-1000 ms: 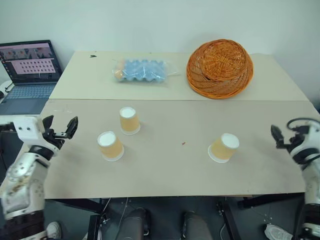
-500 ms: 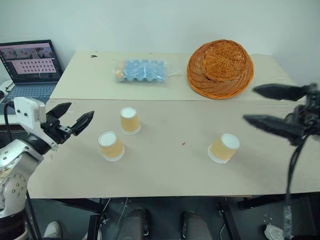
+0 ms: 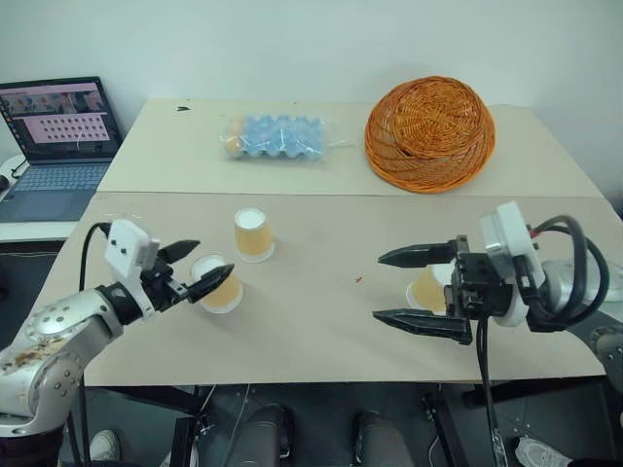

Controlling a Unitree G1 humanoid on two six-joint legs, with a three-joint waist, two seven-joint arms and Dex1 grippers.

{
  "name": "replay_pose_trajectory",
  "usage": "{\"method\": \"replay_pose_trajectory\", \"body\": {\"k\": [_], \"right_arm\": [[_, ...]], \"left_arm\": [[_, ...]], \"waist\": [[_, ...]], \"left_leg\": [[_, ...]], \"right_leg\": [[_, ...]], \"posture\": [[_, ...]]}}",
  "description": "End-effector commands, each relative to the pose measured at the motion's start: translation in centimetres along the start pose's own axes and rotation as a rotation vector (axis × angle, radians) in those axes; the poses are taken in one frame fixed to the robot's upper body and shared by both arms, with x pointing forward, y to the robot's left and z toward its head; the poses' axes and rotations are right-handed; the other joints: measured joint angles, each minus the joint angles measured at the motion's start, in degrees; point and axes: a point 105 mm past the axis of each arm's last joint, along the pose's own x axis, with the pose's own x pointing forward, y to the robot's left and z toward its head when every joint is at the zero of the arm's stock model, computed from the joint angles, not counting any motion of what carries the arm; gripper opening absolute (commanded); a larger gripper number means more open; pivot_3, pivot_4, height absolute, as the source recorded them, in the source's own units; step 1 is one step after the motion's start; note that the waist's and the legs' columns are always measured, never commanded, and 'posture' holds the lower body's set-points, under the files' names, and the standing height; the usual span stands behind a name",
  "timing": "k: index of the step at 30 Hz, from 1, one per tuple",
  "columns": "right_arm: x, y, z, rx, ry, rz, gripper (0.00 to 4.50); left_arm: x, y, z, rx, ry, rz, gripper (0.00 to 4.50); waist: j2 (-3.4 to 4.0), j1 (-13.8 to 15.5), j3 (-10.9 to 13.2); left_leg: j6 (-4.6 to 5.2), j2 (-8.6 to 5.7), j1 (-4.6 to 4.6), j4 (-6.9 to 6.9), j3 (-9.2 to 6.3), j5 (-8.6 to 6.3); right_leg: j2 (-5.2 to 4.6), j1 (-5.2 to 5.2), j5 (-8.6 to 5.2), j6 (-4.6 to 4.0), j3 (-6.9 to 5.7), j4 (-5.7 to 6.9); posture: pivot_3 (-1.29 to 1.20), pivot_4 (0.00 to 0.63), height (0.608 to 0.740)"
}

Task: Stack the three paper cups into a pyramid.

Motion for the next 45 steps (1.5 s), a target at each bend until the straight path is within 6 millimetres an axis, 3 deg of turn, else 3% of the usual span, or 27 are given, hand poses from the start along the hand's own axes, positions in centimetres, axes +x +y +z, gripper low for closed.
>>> {"method": "replay_pose_trajectory", "body": {"k": [1,24,27,30,36,40,43,45], "right_arm": [[-0.1,-0.1,1.1,-0.059,-0.026,-0.018,4.5],[-0.2,-0.1,1.7,-0.067,-0.037,-0.076,4.5],[-0.3,-0.1,1.7,-0.071,-0.036,-0.083,4.5],[-0.3,-0.2,1.7,-0.069,-0.034,-0.088,4.5],[-0.2,-0.2,1.6,-0.067,-0.033,-0.089,4.5],[-0.3,-0.4,1.5,-0.072,-0.025,-0.102,4.5],[-0.4,-0.6,1.6,-0.078,-0.026,-0.117,4.5],[-0.5,-0.7,1.7,-0.082,-0.027,-0.127,4.5]], "left_arm": [[-0.2,-0.3,-0.1,0.065,0.014,-0.01,4.45],[1.9,0.5,-0.6,0.126,0.008,-0.028,4.45],[2.1,0.6,-0.7,0.126,0.008,-0.03,3.75],[2.2,0.7,-0.8,0.132,0.014,-0.028,2.65],[2.4,0.6,-0.3,0.15,-0.003,-0.031,2.51],[3.4,-1.1,1.2,0.18,-0.037,-0.114,2.51],[4.6,-3.3,2.2,0.211,-0.057,-0.239,2.51],[5.9,-6.1,3.1,0.27,-0.077,-0.401,2.51]], "waist": [[0.0,0.0,0.0],[0.0,0.06,0.0],[0.0,0.09,0.0],[0.0,0.07,0.0],[0.0,0.09,0.0],[-0.01,0.3,0.0],[-0.01,0.48,0.0],[-0.01,0.62,0.0]], "left_leg": [[0.0,-0.01,0.0,0.0,0.01,0.0],[0.04,-0.01,-0.05,0.01,0.0,-0.01],[0.04,-0.02,-0.05,0.01,0.0,-0.01],[0.05,-0.02,-0.05,0.01,0.0,-0.01],[0.05,-0.01,-0.05,0.01,0.0,-0.01],[0.05,-0.02,-0.05,0.02,0.0,0.0],[0.08,-0.04,-0.05,0.03,0.0,0.01],[0.16,-0.07,-0.05,0.04,0.01,0.06]], "right_leg": [[-0.01,0.0,0.0,0.0,0.0,0.0],[-0.05,-0.1,0.0,-0.01,-0.01,0.04],[-0.05,-0.09,0.0,-0.01,-0.01,0.03],[-0.04,-0.09,0.01,-0.01,-0.02,0.03],[-0.04,-0.07,0.01,-0.01,-0.01,0.04],[-0.03,-0.07,0.01,-0.01,-0.03,0.03],[-0.03,-0.05,0.01,0.0,-0.03,0.04],[-0.02,-0.01,0.01,0.0,-0.04,0.03]], "posture": [[0.0,0.15,0.726],[0.0,0.15,0.726],[0.0,0.15,0.726],[0.0,0.15,0.726],[0.0,0.15,0.726],[0.0,0.15,0.726],[0.0,0.15,0.726],[0.0,0.15,0.726]]}}
